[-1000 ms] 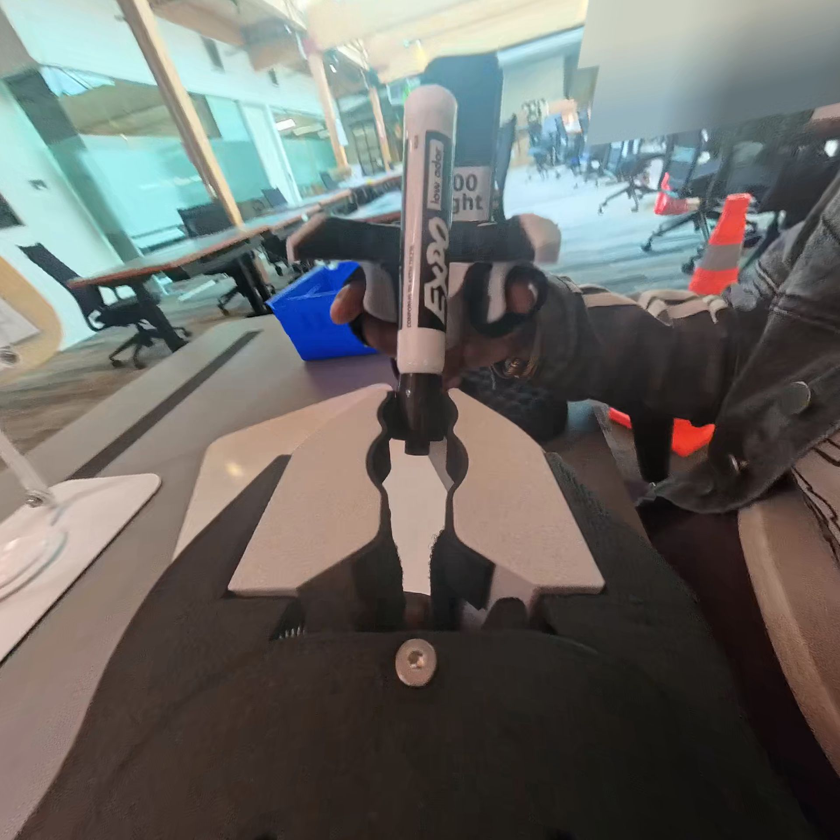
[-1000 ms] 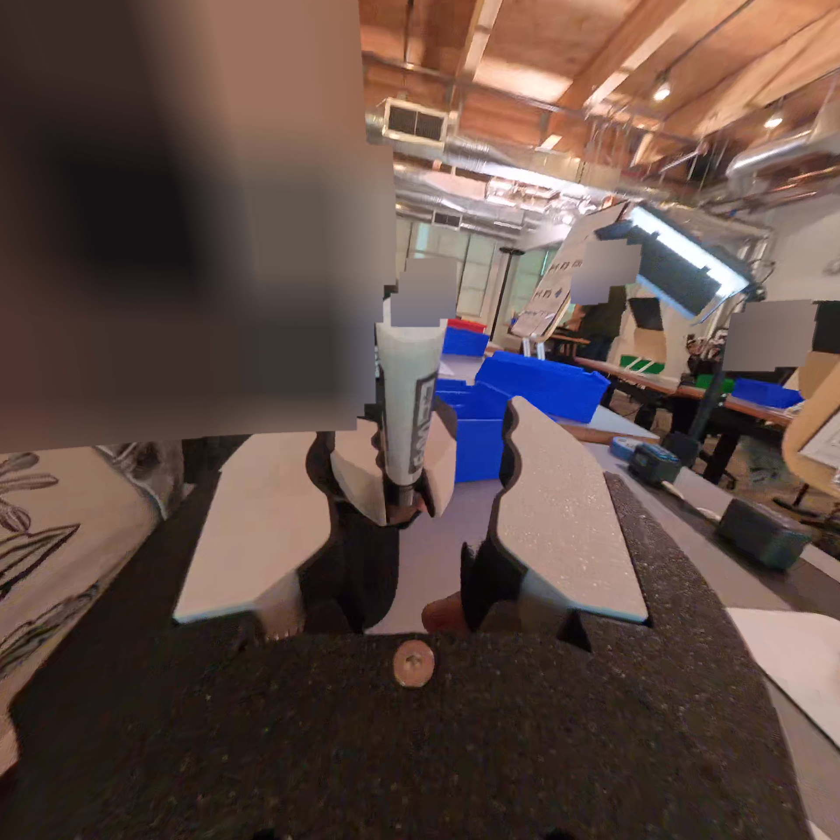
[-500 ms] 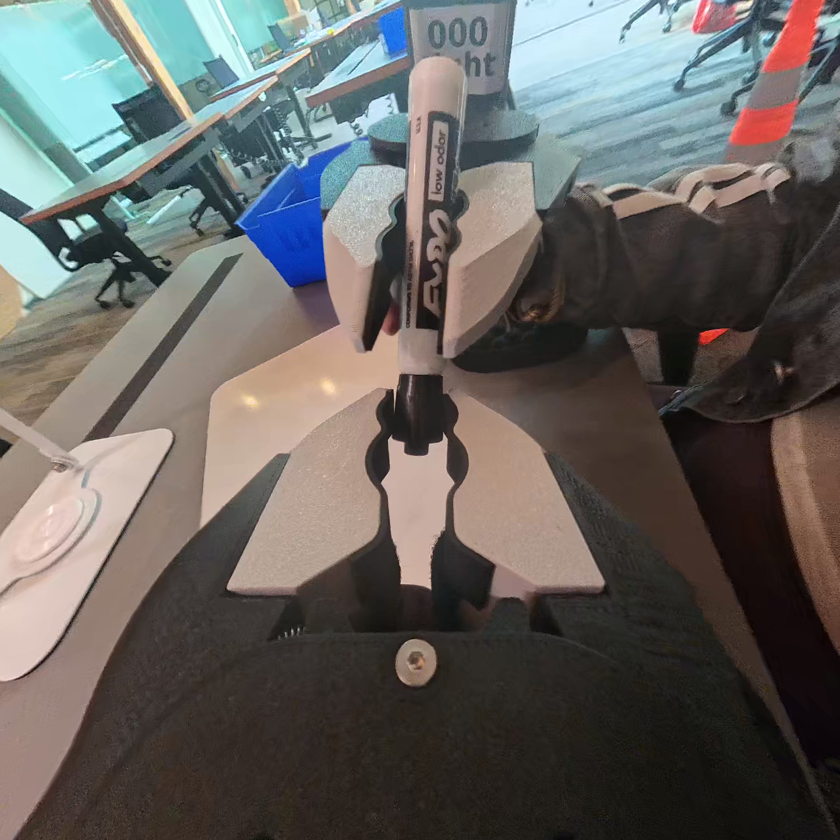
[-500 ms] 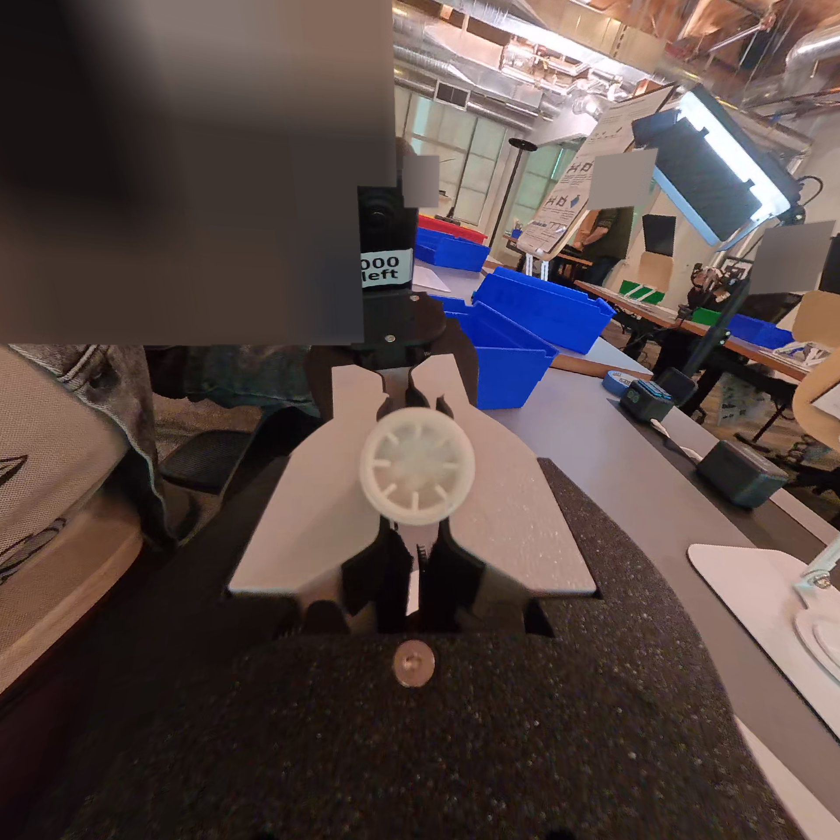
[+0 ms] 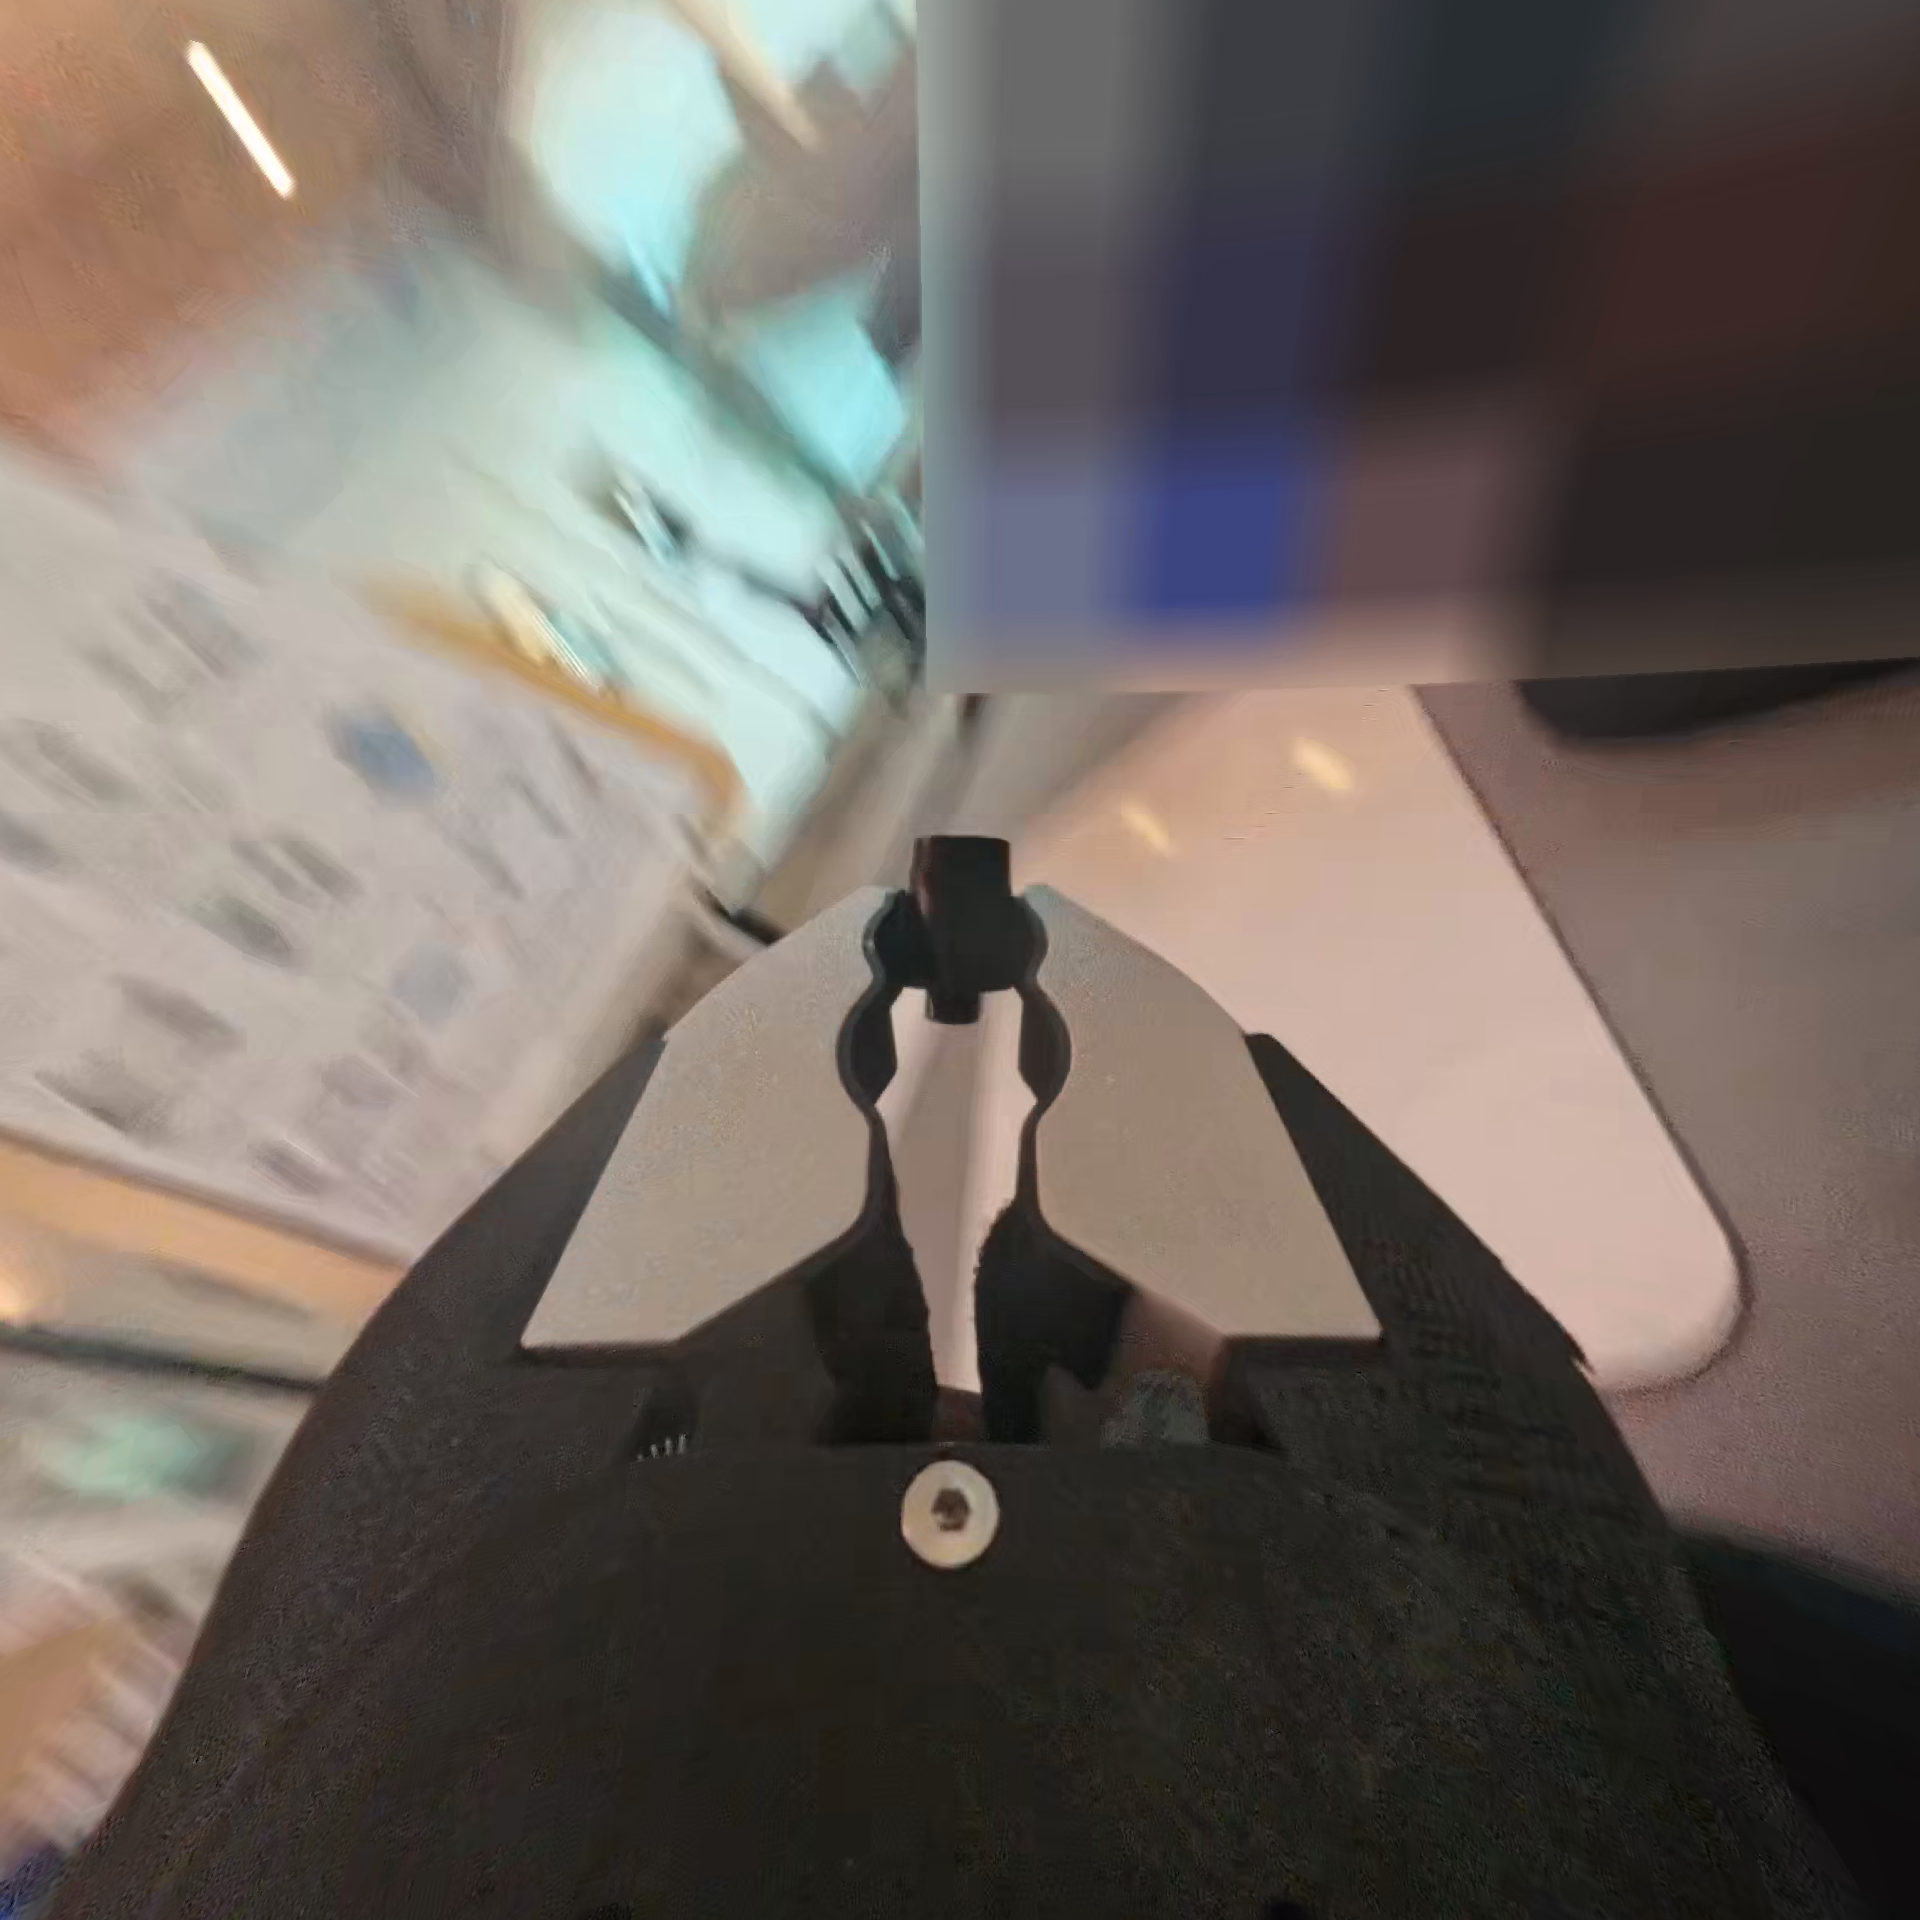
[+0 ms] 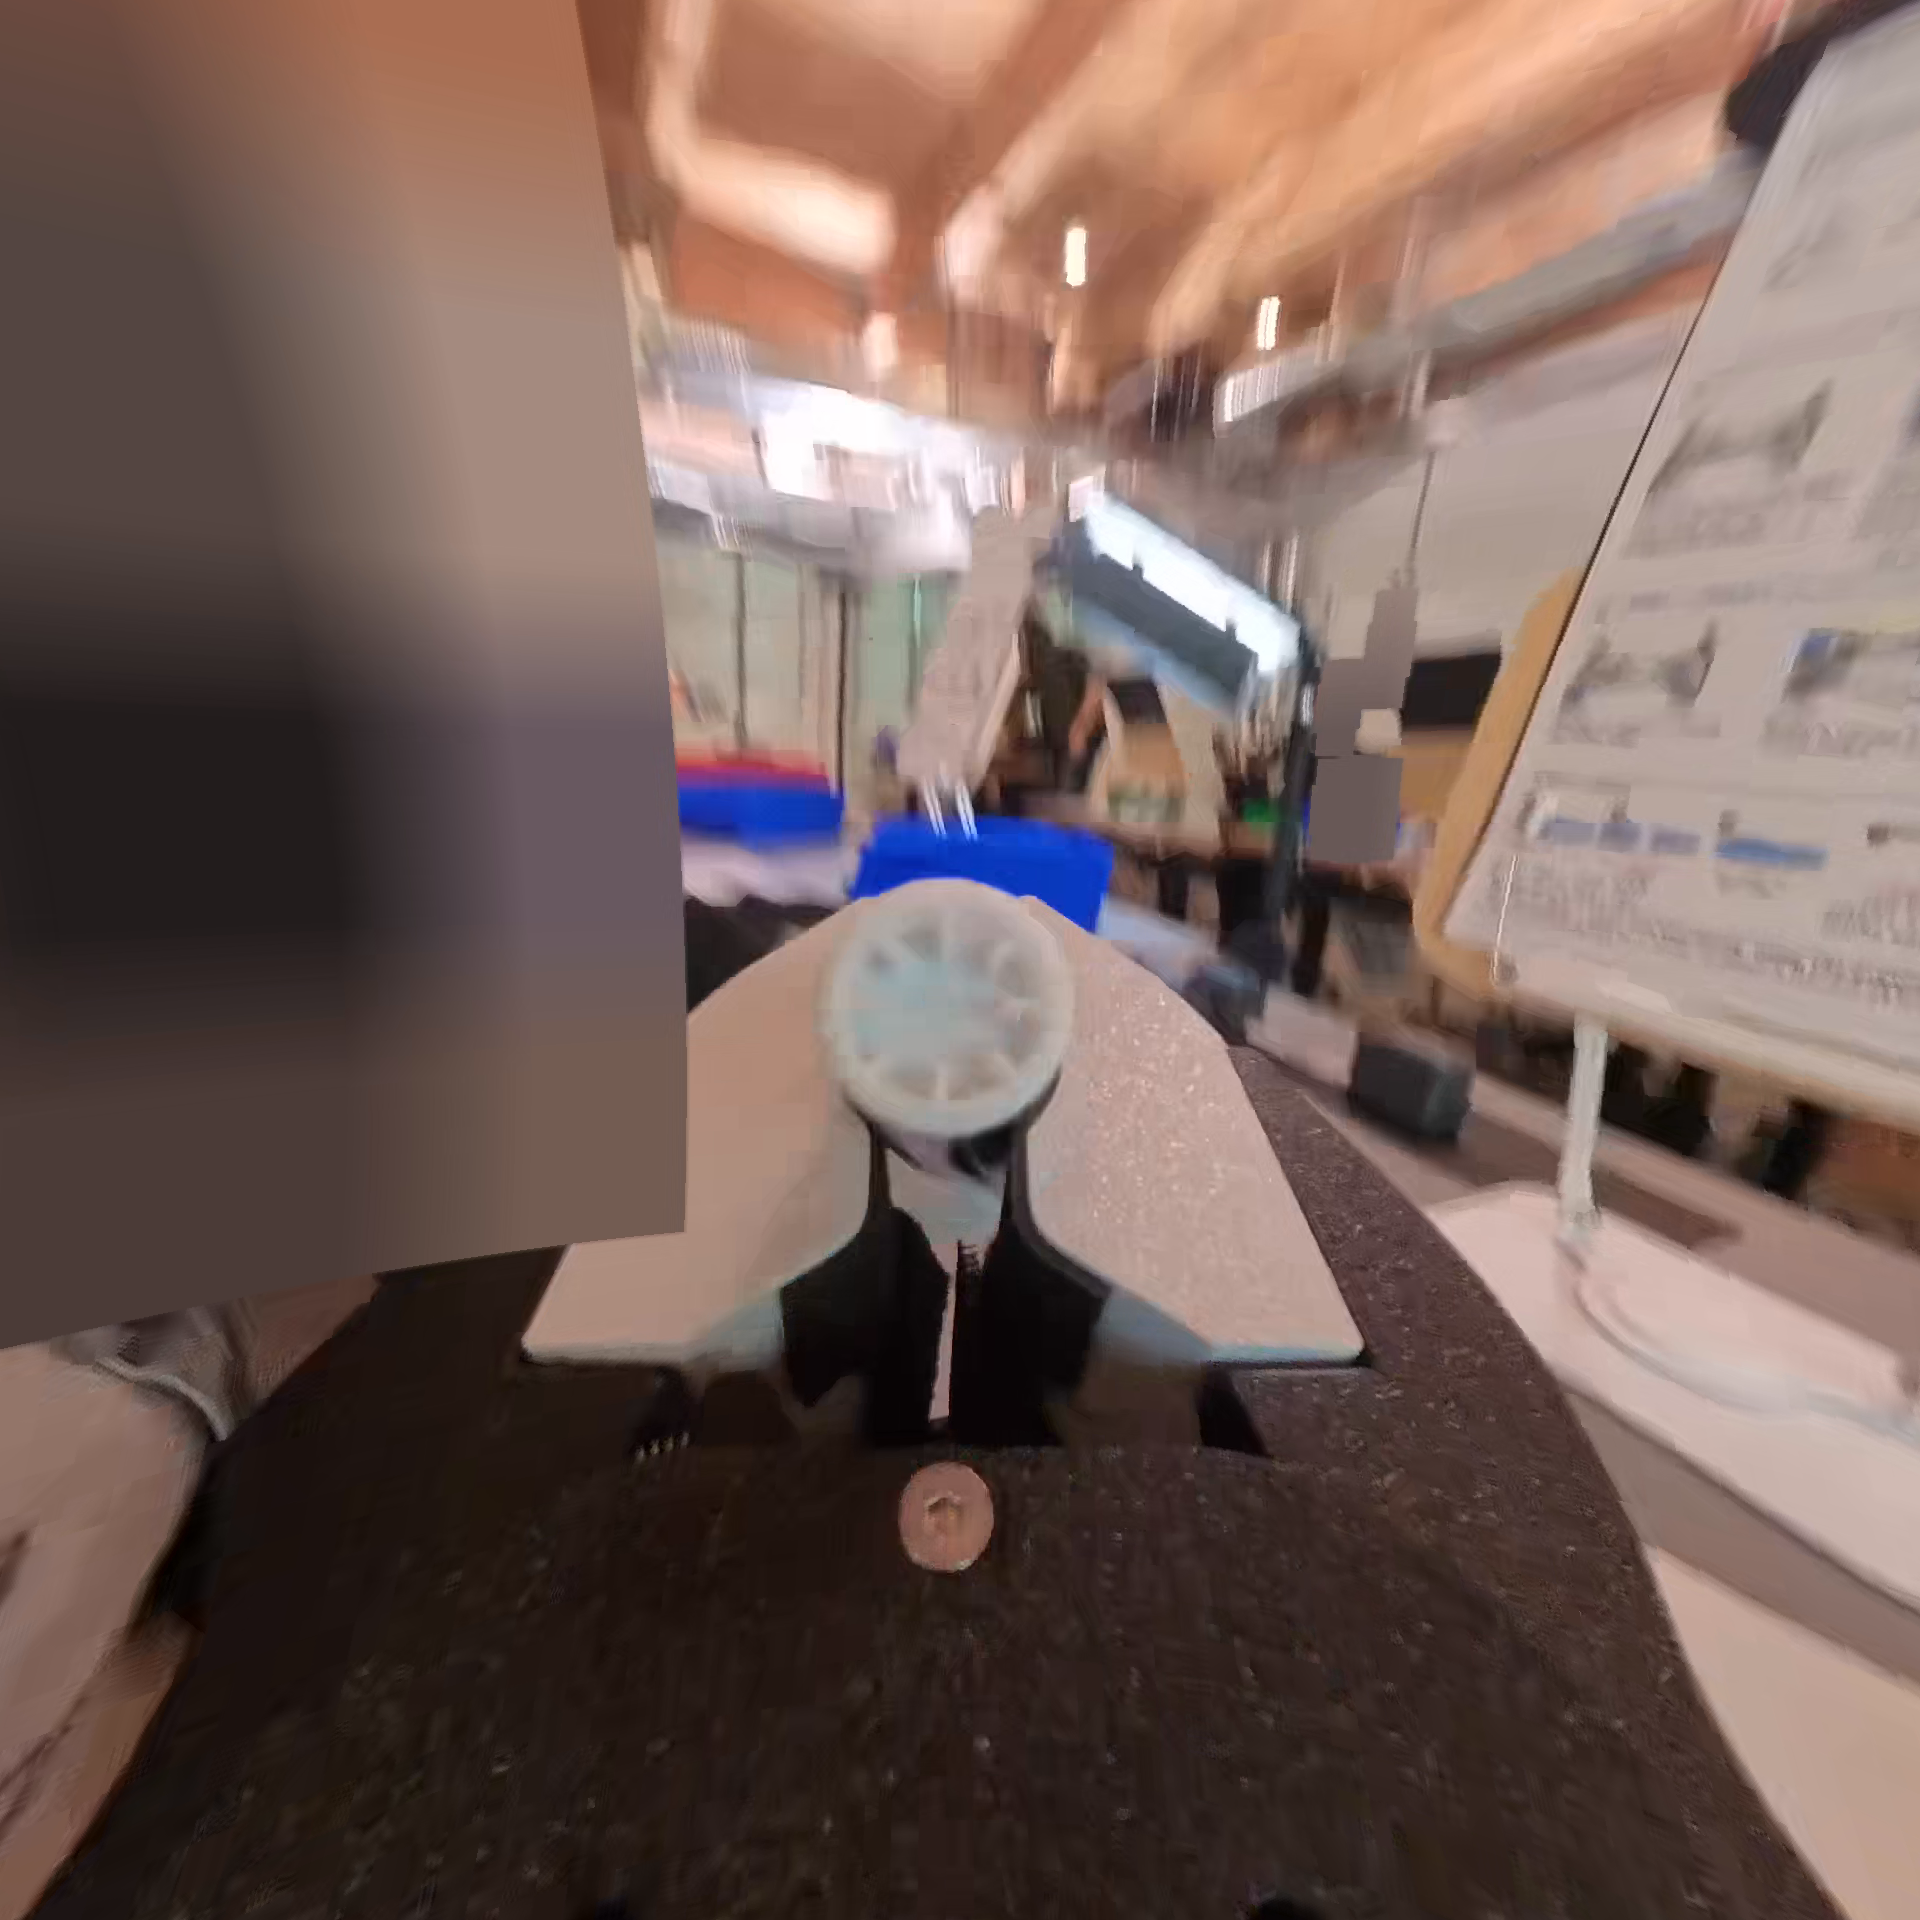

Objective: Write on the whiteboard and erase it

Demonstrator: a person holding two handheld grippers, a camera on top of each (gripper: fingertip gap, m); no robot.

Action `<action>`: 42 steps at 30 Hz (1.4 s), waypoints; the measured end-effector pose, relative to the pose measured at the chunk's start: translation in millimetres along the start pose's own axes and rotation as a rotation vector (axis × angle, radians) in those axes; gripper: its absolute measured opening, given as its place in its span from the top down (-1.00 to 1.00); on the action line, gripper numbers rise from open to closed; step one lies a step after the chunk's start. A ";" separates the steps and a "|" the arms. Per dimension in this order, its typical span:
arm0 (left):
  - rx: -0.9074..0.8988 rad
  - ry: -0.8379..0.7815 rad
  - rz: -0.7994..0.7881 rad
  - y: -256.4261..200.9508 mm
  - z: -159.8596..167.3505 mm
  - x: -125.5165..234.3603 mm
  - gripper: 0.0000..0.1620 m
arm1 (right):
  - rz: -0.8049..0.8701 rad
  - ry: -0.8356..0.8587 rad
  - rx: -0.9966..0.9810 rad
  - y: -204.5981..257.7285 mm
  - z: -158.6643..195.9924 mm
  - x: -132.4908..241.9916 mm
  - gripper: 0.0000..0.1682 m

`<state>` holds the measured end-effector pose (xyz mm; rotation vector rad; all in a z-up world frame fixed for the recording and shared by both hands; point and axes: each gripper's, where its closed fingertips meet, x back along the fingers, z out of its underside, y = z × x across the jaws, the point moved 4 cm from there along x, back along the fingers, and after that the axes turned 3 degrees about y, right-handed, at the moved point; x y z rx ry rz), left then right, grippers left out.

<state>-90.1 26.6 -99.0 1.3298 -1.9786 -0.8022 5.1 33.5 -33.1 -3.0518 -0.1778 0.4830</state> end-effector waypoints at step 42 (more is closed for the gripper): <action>0.830 0.478 0.477 -25.9 154.4 -13.2 0.74 | -0.422 0.755 0.316 -59.2 189.3 -65.5 0.79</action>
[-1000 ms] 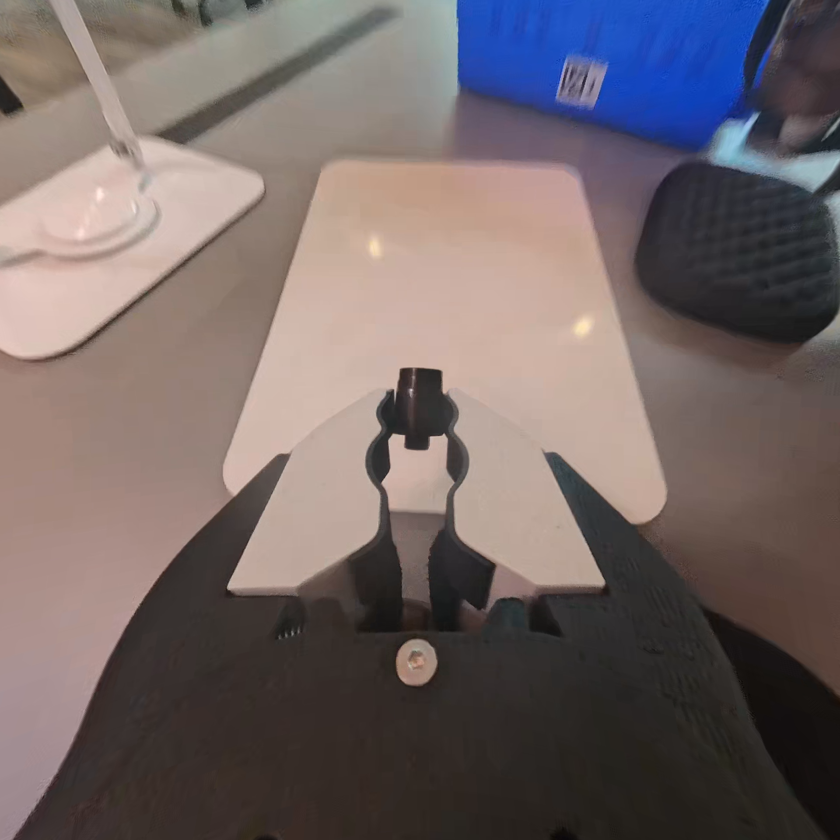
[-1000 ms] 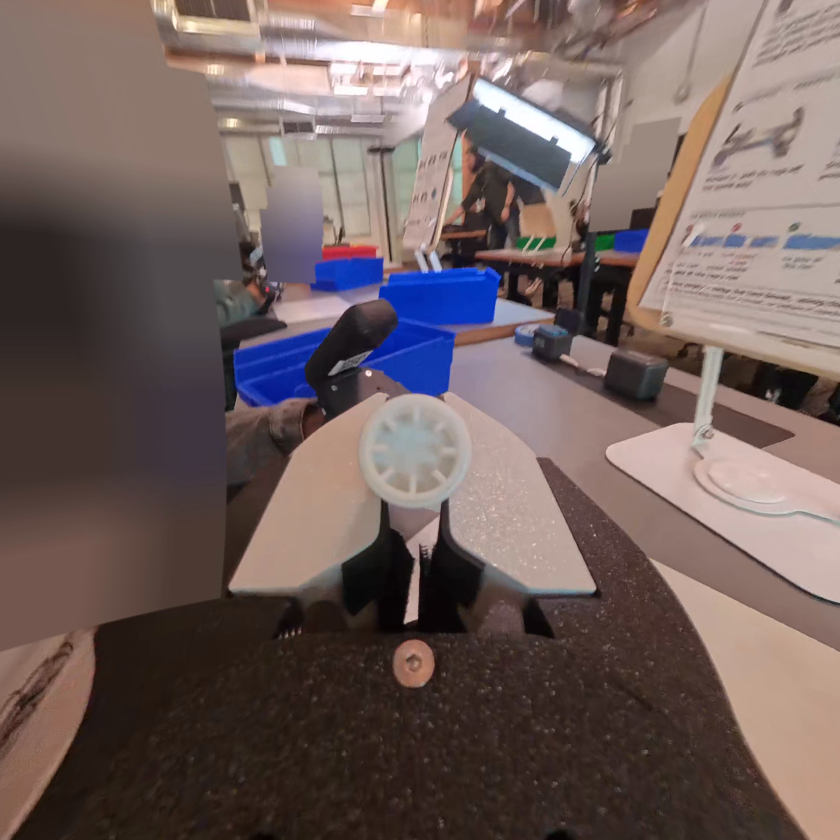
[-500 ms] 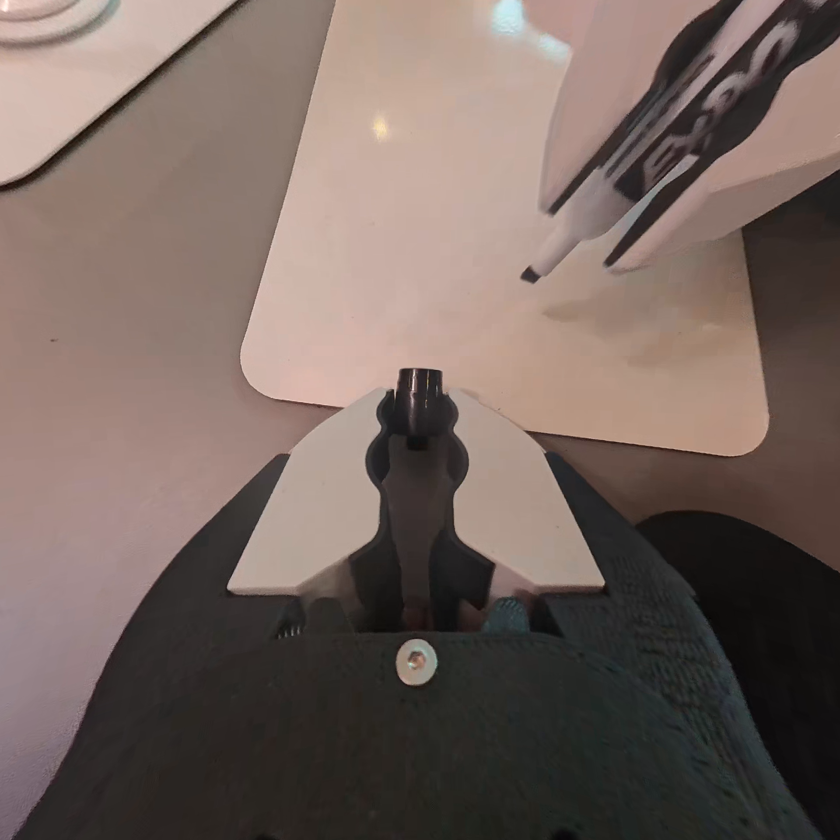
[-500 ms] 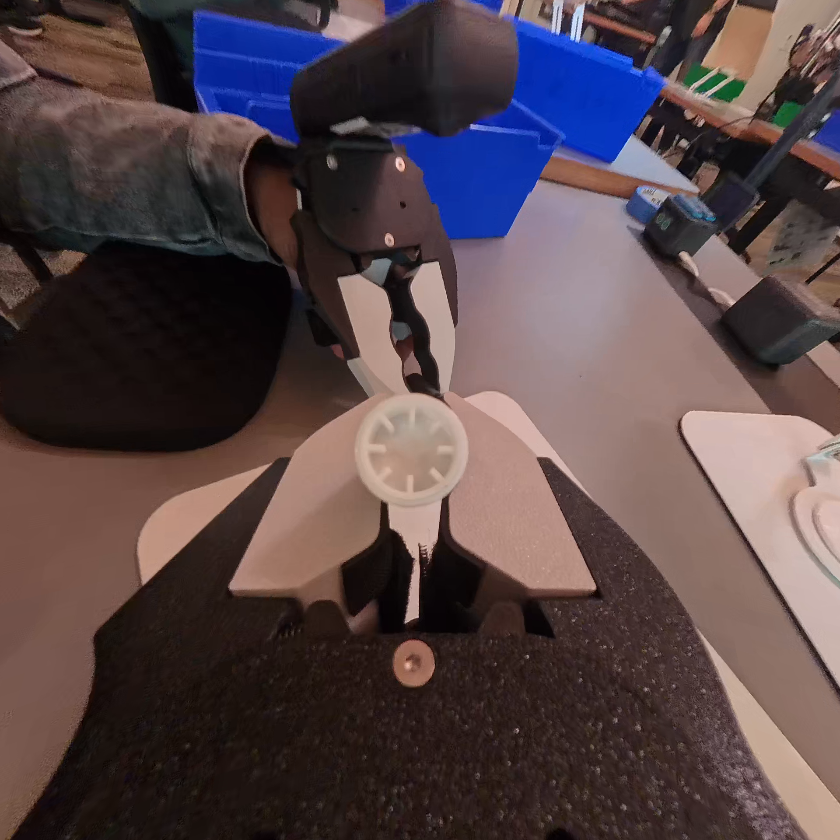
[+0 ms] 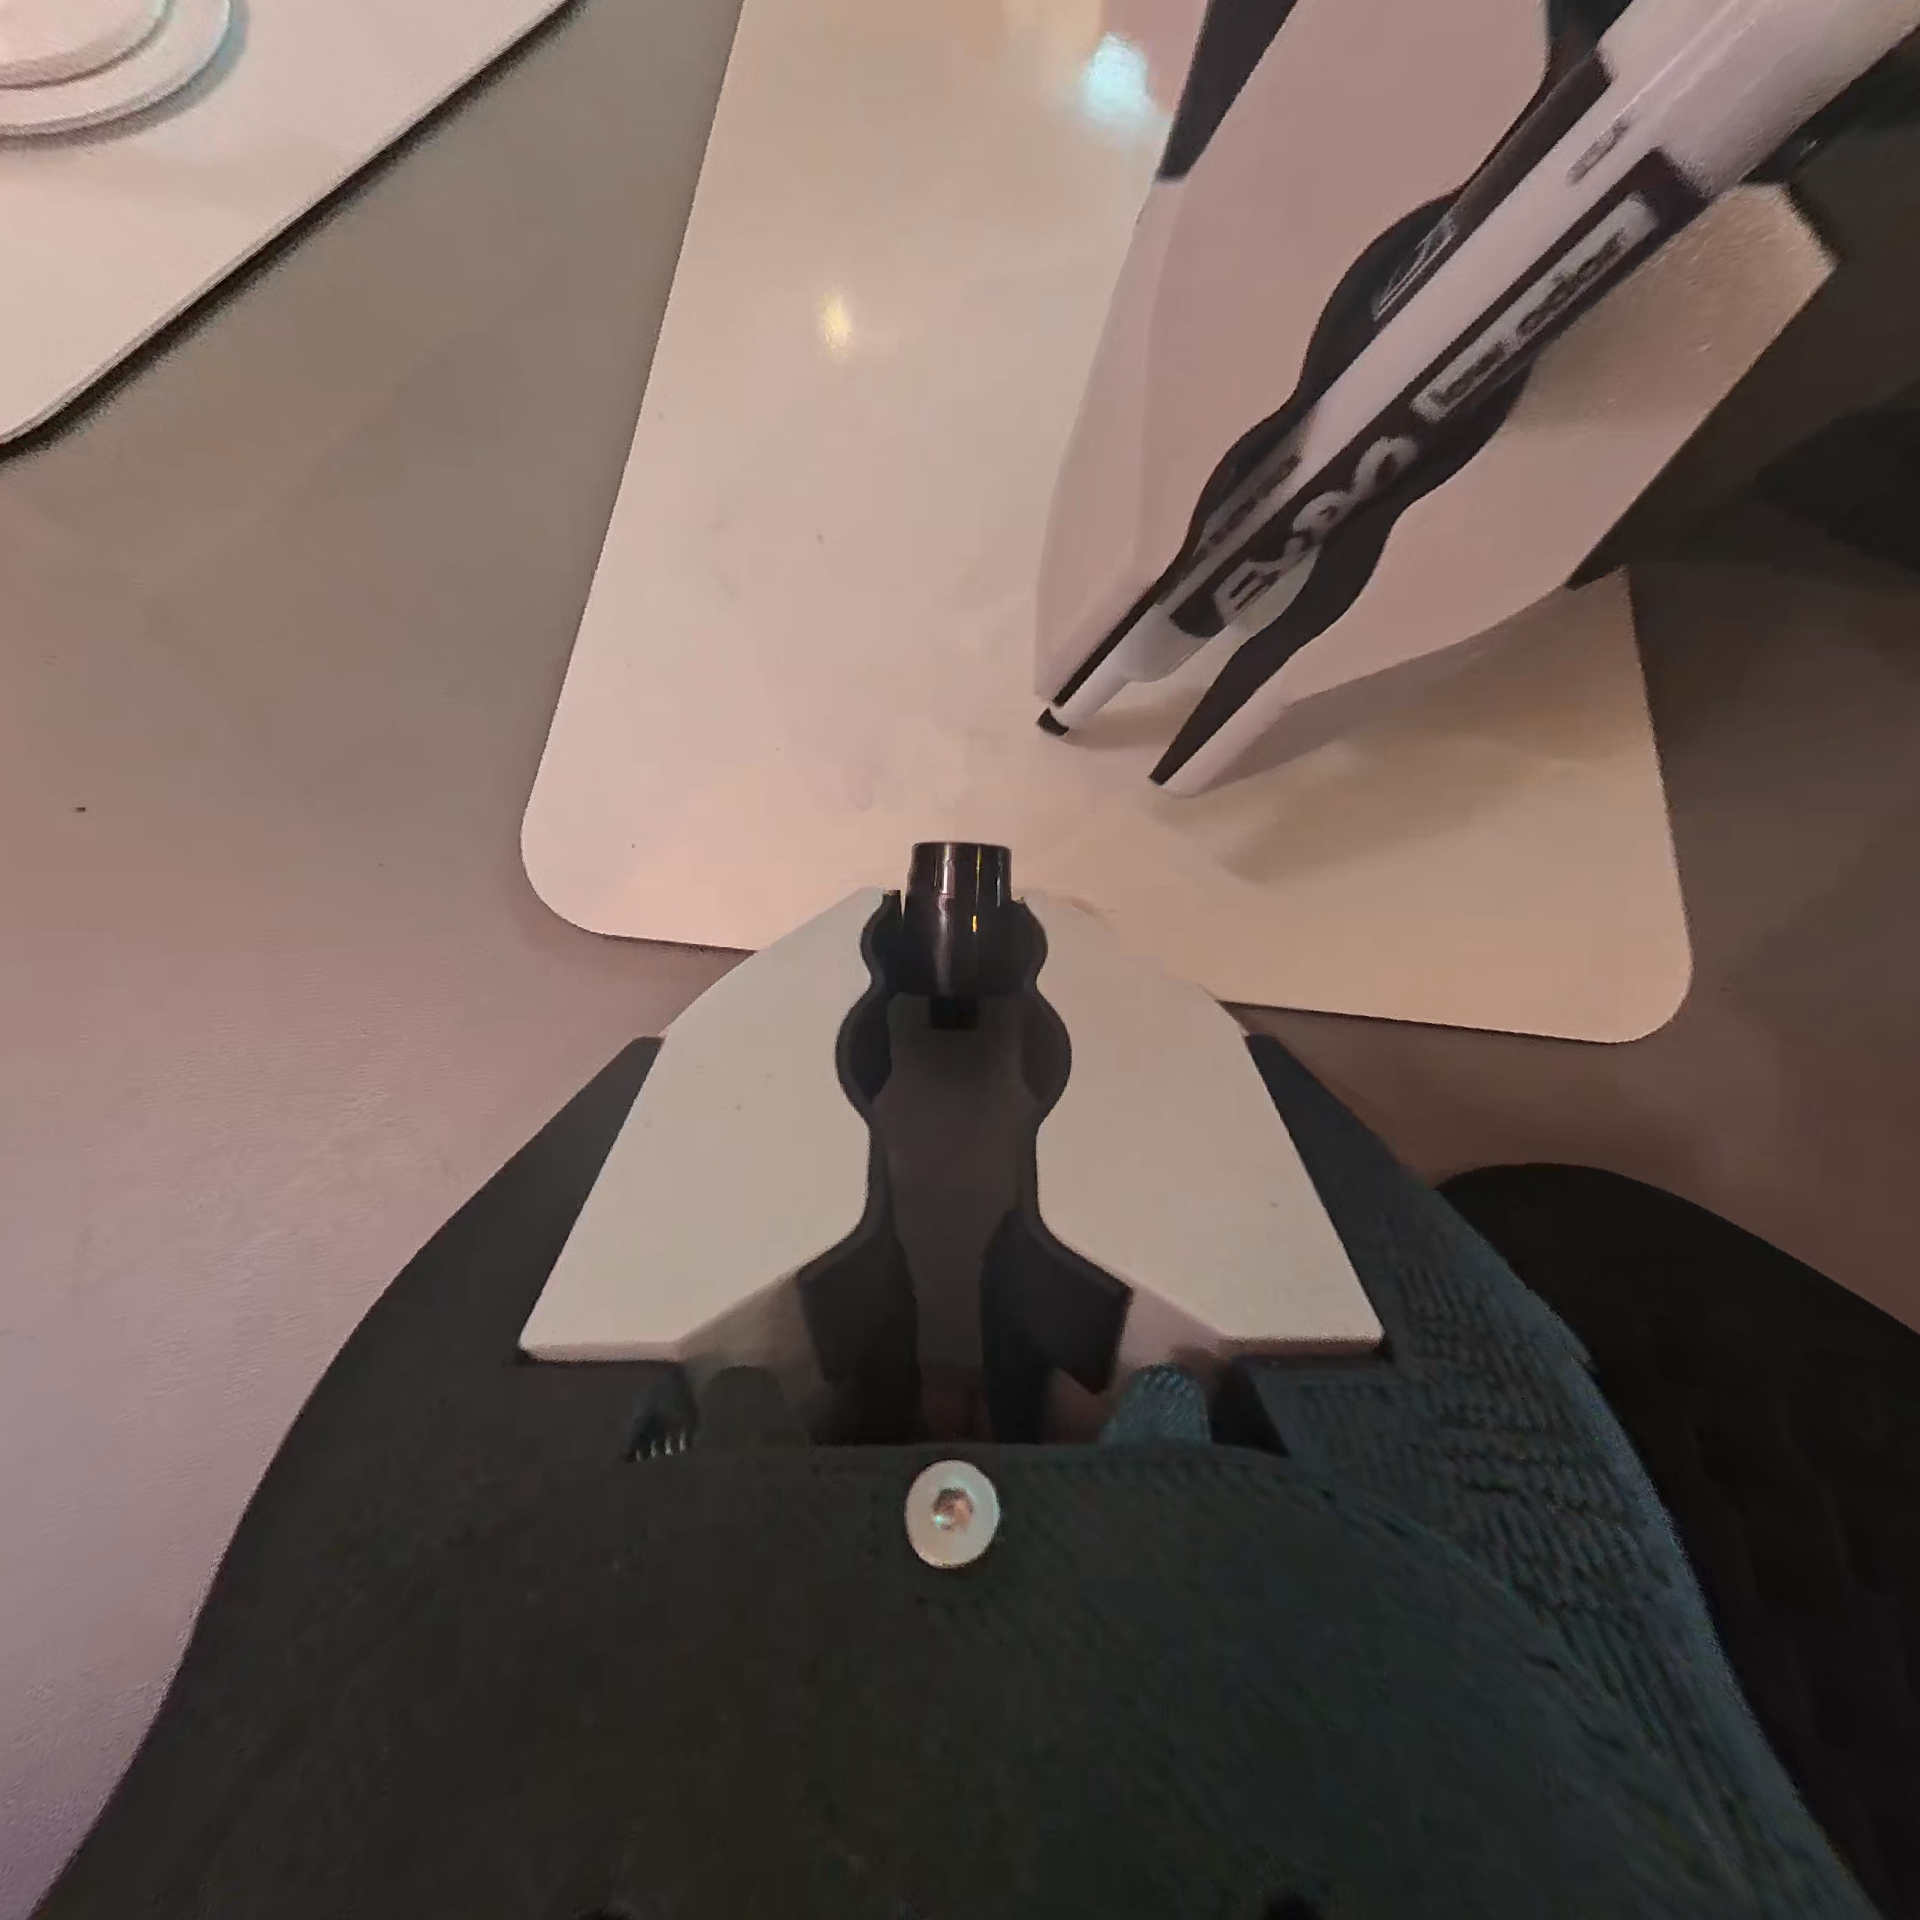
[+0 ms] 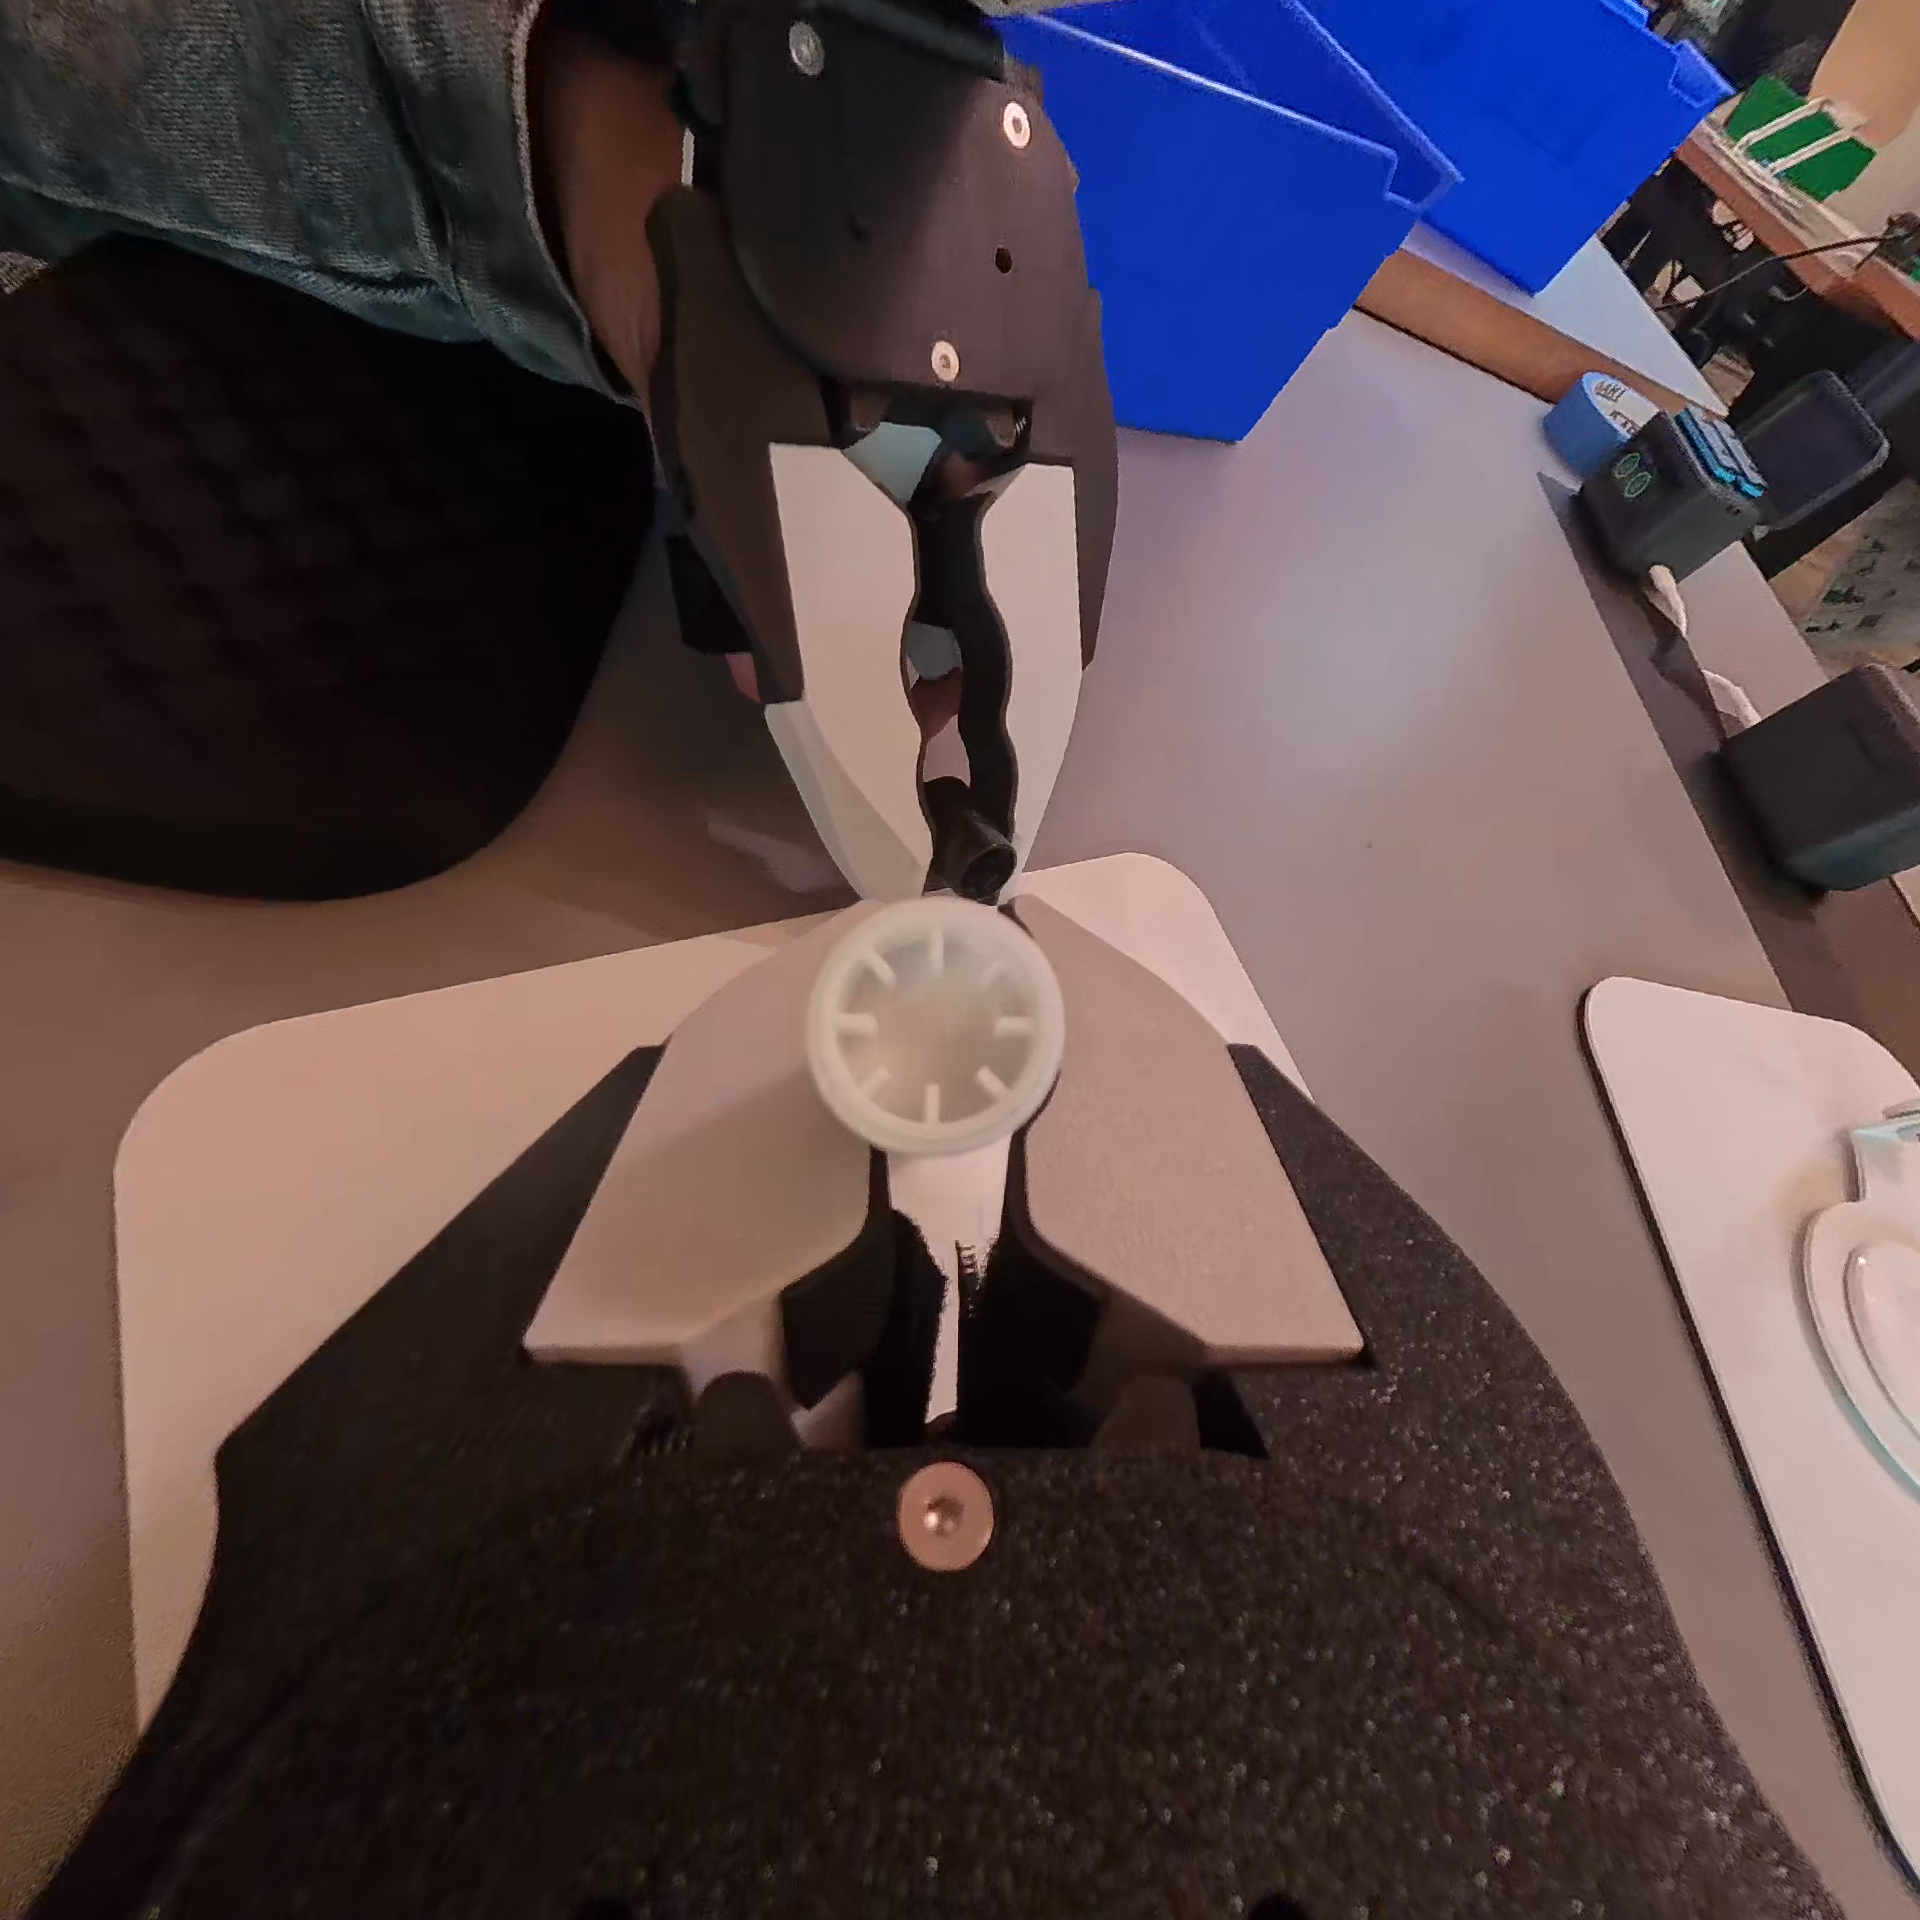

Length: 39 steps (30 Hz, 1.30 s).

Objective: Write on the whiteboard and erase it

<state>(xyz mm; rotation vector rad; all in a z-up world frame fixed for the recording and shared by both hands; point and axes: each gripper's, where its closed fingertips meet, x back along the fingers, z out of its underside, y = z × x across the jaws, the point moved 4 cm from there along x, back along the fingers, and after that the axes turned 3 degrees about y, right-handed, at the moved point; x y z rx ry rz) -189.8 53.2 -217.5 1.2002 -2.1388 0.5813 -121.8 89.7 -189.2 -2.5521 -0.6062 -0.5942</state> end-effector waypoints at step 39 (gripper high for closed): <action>-0.017 0.021 0.027 -3.5 2.2 -4.0 0.74 | 0.006 0.027 -0.063 -8.3 17.0 19.0 0.79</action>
